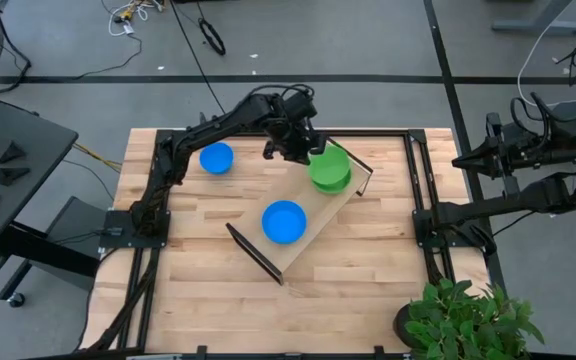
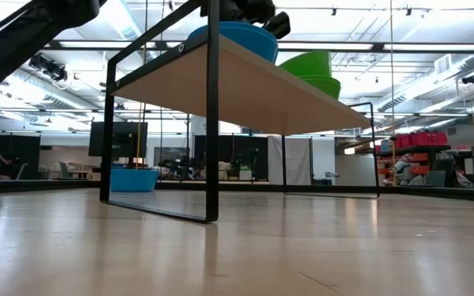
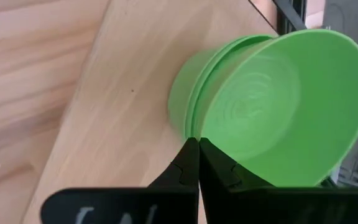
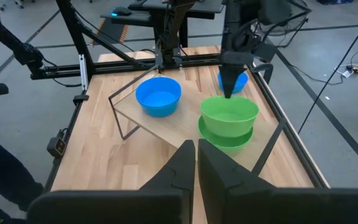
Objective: Pick & Place Mini bowls
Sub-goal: Stack the green bowl on top of the green bowl on the shelf
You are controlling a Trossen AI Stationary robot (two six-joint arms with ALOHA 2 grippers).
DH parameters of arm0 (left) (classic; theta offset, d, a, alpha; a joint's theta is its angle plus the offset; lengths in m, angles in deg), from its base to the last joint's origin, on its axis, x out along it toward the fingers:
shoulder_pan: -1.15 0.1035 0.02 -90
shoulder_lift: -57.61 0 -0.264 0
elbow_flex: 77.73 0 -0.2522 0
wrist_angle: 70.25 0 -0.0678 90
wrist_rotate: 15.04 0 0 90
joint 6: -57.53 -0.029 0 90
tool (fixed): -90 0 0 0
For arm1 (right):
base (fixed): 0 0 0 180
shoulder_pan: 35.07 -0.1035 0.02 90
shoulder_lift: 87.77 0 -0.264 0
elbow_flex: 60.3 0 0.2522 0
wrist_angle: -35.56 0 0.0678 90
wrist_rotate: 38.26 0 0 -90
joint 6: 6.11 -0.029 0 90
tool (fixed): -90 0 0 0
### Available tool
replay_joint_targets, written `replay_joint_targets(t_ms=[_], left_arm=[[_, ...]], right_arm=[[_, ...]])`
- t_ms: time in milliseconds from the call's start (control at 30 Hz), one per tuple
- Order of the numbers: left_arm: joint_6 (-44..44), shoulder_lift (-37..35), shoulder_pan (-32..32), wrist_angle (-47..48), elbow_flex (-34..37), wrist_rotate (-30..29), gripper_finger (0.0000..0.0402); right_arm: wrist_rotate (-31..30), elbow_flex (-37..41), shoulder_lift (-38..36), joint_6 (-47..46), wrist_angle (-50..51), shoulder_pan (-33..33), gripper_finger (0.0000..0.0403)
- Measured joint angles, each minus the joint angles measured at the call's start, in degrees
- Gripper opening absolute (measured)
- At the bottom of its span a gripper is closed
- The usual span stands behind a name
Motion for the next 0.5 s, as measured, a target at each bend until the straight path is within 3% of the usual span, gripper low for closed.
replay_joint_targets(t_ms=[500], left_arm=[[2.6,0.0,-0.4,-0.4,0.0,-1.2,0.0000]], right_arm=[[0.0,0.0,0.0,0.0,0.0,0.0,0.0023]])
